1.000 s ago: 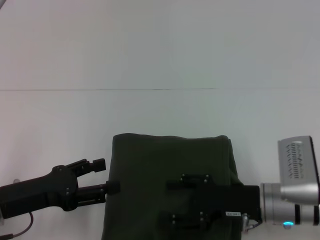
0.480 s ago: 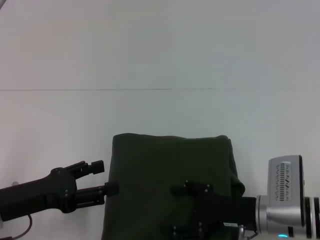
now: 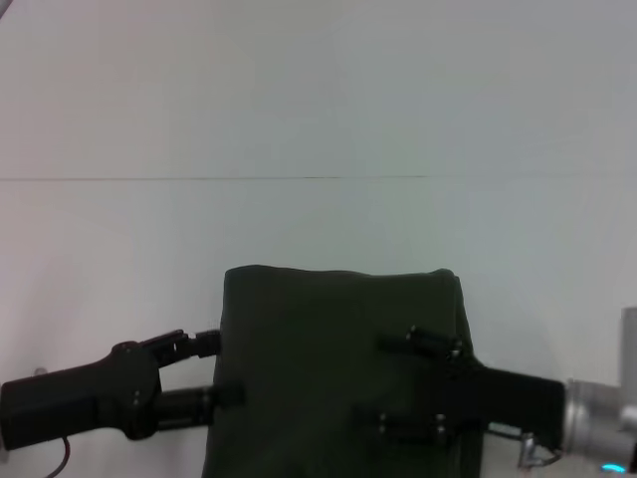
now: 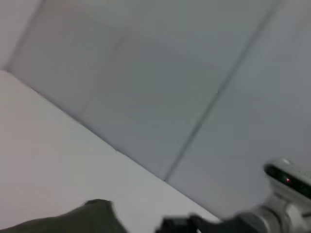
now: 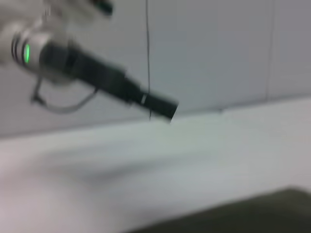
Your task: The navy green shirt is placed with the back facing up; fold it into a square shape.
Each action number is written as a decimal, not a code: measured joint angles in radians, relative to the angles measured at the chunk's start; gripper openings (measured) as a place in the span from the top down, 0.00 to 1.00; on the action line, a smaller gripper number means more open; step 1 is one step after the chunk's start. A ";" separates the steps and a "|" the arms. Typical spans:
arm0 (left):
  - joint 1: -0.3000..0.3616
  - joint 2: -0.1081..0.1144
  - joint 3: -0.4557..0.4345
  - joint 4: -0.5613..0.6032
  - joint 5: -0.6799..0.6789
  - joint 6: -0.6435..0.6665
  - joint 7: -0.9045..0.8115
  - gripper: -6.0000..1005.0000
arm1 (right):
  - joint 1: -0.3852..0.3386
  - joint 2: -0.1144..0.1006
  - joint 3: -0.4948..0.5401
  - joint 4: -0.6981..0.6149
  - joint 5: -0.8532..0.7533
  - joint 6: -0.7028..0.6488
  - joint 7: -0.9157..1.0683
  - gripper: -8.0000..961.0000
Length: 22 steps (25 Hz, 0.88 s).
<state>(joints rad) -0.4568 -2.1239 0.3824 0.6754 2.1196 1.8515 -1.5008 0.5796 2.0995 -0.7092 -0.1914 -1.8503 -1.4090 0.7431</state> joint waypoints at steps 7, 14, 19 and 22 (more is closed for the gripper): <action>0.033 -0.009 0.070 0.064 0.050 0.085 0.140 0.07 | -0.159 -0.006 -0.011 -0.197 0.049 -0.181 0.131 0.04; 0.110 -0.041 0.048 0.073 0.098 -0.055 0.264 0.07 | -0.280 -0.006 -0.013 -0.216 0.035 -0.192 0.034 0.04; 0.135 -0.046 0.036 0.044 0.107 -0.097 0.317 0.07 | -0.314 -0.004 -0.012 -0.194 0.022 -0.179 -0.028 0.04; 0.148 -0.047 0.034 0.033 0.108 -0.094 0.369 0.07 | -0.319 -0.003 -0.013 -0.190 0.021 -0.162 -0.031 0.04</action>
<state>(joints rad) -0.3084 -2.1709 0.4166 0.7084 2.2279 1.7571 -1.1319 0.2601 2.0962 -0.7226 -0.3814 -1.8293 -1.5711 0.7125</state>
